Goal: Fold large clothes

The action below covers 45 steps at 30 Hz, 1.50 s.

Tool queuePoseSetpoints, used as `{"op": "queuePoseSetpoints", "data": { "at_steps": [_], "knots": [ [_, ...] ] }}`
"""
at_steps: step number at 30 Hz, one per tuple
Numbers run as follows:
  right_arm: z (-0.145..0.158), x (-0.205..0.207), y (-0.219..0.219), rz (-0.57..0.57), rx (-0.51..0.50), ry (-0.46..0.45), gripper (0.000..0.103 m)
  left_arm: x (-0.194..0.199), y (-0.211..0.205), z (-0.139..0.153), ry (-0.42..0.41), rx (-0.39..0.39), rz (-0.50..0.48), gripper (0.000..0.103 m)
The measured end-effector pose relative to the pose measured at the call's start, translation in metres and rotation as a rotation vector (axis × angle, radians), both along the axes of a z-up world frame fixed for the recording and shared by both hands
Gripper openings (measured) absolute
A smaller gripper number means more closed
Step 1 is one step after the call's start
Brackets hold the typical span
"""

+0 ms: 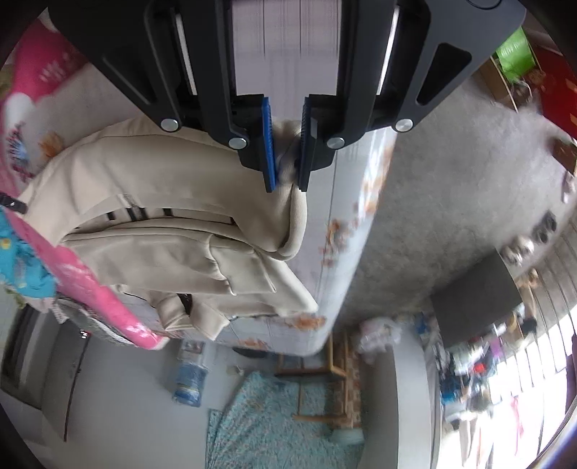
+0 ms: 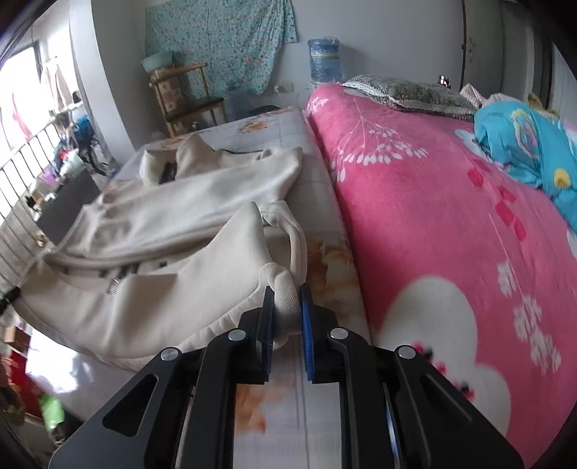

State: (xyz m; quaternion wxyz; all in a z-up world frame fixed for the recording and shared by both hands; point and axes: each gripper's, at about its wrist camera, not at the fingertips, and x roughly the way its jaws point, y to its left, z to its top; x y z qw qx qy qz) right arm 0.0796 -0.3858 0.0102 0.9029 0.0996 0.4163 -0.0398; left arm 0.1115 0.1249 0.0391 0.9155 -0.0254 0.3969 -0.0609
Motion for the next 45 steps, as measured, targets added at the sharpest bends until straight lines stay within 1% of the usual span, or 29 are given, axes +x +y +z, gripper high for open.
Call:
{"op": "queuePoseSetpoints", "data": {
  "at_steps": [3,4,5,6,7,8,9,10,11,13,14,17,18,20,22,24,25,26,27,28,29,31,34,35,37,38,40,43,45],
  "knots": [
    [-0.015,-0.022,-0.008,-0.003,0.043,0.040,0.014,-0.022,0.024,-0.012,0.090,-0.082,0.012,0.013],
    [-0.023,-0.025,-0.011,-0.002,0.049,0.065,0.017,-0.026,0.034,-0.025,0.140,-0.121,0.019,0.014],
    [-0.032,-0.026,-0.013,-0.012,0.040,0.095,0.024,-0.028,0.040,-0.034,0.165,-0.126,0.035,0.014],
    [-0.041,-0.027,-0.017,-0.049,0.010,0.136,0.027,-0.031,0.048,-0.042,0.179,-0.093,0.087,0.014],
    [-0.043,-0.028,-0.020,-0.076,-0.003,0.154,0.031,-0.032,0.053,-0.045,0.181,-0.074,0.119,0.013],
    [-0.041,-0.030,-0.022,-0.088,0.008,0.145,0.035,-0.035,0.061,-0.044,0.170,-0.080,0.143,0.014],
    [-0.034,-0.035,-0.022,-0.100,0.035,0.109,0.035,-0.036,0.064,-0.040,0.154,-0.089,0.150,0.014],
    [-0.026,-0.038,-0.020,-0.098,0.053,0.074,0.036,-0.042,0.066,-0.030,0.100,-0.091,0.154,0.017],
    [-0.015,-0.041,-0.014,-0.080,0.064,0.028,0.041,-0.046,0.065,-0.024,0.065,-0.084,0.142,0.026],
    [-0.004,-0.038,0.001,-0.034,0.072,-0.017,0.051,-0.050,0.047,-0.010,0.001,-0.069,0.066,0.031],
    [-0.002,-0.030,0.017,0.024,0.090,-0.019,0.055,-0.049,0.039,-0.009,-0.002,-0.078,0.029,0.035],
    [-0.007,-0.003,0.055,0.153,0.106,0.023,0.058,-0.041,-0.003,-0.015,0.045,-0.142,-0.136,0.046],
    [-0.013,0.005,0.073,0.196,0.102,0.042,0.058,-0.038,-0.023,-0.022,0.070,-0.149,-0.191,0.046],
    [-0.026,0.020,0.096,0.235,0.119,0.085,0.058,-0.035,-0.052,-0.032,0.096,-0.144,-0.250,0.046],
    [-0.035,0.030,0.110,0.246,0.133,0.114,0.058,-0.029,-0.081,-0.046,0.119,-0.110,-0.307,0.045],
    [-0.047,0.040,0.122,0.257,0.113,0.145,0.058,-0.028,-0.098,-0.056,0.117,-0.052,-0.326,0.037],
    [-0.052,0.043,0.127,0.265,0.095,0.160,0.055,-0.026,-0.109,-0.062,0.119,0.000,-0.339,0.023],
    [-0.055,0.044,0.130,0.272,0.088,0.170,0.040,-0.023,-0.115,-0.068,0.122,0.031,-0.343,0.009],
    [-0.061,0.047,0.133,0.281,0.078,0.193,0.030,-0.022,-0.121,-0.074,0.118,0.076,-0.332,0.004],
    [-0.065,0.048,0.136,0.285,0.067,0.209,0.011,-0.024,-0.123,-0.072,0.097,0.095,-0.332,0.000],
    [-0.065,0.048,0.136,0.288,0.061,0.207,0.007,-0.025,-0.123,-0.072,0.091,0.111,-0.339,0.000],
    [-0.054,0.047,0.137,0.287,0.040,0.169,0.005,-0.027,-0.124,-0.067,0.064,0.139,-0.346,0.000],
    [-0.020,0.046,0.134,0.269,0.046,0.069,0.005,-0.033,-0.118,-0.029,-0.101,0.177,-0.323,0.000],
    [-0.014,0.049,0.134,0.269,0.041,0.048,0.004,-0.032,-0.117,-0.019,-0.134,0.189,-0.308,0.000],
    [-0.017,0.057,0.138,0.265,0.010,0.040,0.004,-0.024,-0.114,-0.013,-0.155,0.201,-0.285,0.000],
    [-0.022,0.062,0.139,0.263,0.005,0.050,0.001,-0.017,-0.114,-0.018,-0.135,0.203,-0.277,0.000],
    [-0.030,0.070,0.138,0.259,0.019,0.069,0.001,-0.007,-0.111,-0.029,-0.065,0.161,-0.285,0.000],
    [-0.031,0.073,0.135,0.249,0.024,0.082,0.001,-0.004,-0.105,-0.037,0.027,0.079,-0.322,0.000],
    [-0.033,0.073,0.129,0.259,0.074,0.112,0.001,-0.008,-0.097,-0.041,0.089,0.011,-0.348,0.004]
  ]
}}
